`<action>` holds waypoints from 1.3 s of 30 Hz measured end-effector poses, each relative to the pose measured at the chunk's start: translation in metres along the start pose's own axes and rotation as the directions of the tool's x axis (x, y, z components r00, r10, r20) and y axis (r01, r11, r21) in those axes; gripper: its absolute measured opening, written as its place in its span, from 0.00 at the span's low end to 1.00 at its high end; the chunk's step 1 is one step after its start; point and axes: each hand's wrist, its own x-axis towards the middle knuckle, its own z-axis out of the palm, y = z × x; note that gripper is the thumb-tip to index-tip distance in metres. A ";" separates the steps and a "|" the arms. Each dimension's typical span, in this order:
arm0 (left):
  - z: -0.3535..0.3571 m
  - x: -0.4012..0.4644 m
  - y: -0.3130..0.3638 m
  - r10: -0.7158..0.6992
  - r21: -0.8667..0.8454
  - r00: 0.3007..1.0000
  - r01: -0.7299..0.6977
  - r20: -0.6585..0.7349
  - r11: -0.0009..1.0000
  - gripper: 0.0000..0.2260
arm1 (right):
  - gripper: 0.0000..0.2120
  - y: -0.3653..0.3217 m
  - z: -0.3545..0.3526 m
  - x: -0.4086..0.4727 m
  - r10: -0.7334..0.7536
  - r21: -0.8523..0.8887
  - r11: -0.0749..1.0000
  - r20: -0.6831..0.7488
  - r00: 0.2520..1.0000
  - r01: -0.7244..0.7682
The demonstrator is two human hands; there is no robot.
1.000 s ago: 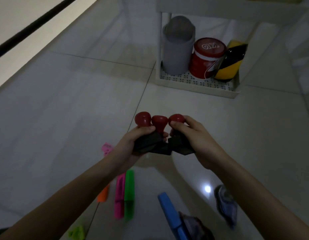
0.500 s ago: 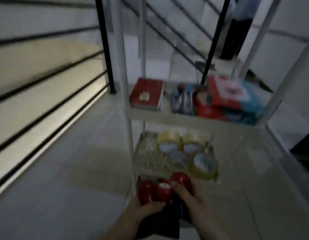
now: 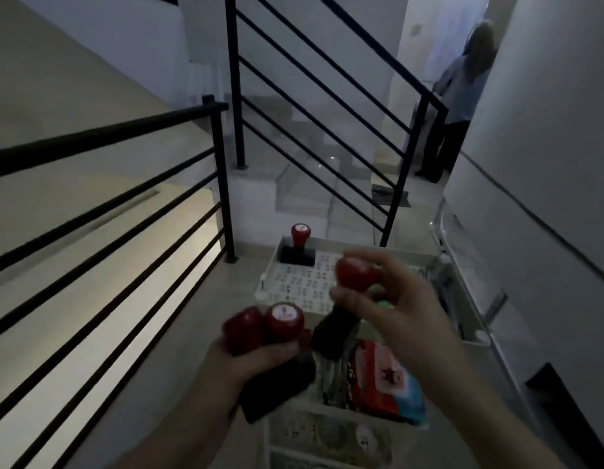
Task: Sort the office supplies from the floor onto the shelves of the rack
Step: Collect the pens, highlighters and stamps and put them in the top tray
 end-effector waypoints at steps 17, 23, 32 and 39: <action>-0.006 0.071 0.027 0.091 0.121 0.993 -0.082 -0.073 0.989 0.07 | 0.15 0.084 0.021 0.152 0.053 -0.425 0.888 -0.287 0.957 -0.177; -0.003 0.095 0.029 0.084 0.161 0.994 -0.071 -0.076 0.984 0.12 | 0.12 0.100 0.036 0.172 0.091 -0.418 0.877 -0.344 0.935 -0.239; 0.006 0.127 0.016 0.083 0.237 0.991 -0.056 -0.105 0.970 0.10 | 0.23 0.091 0.029 0.180 0.242 -0.426 0.837 -0.274 0.931 -0.343; 0.002 0.143 0.009 0.036 0.242 0.999 -0.026 -0.037 0.970 0.11 | 0.27 0.050 0.028 0.130 0.106 -0.463 0.879 -0.036 0.994 -0.110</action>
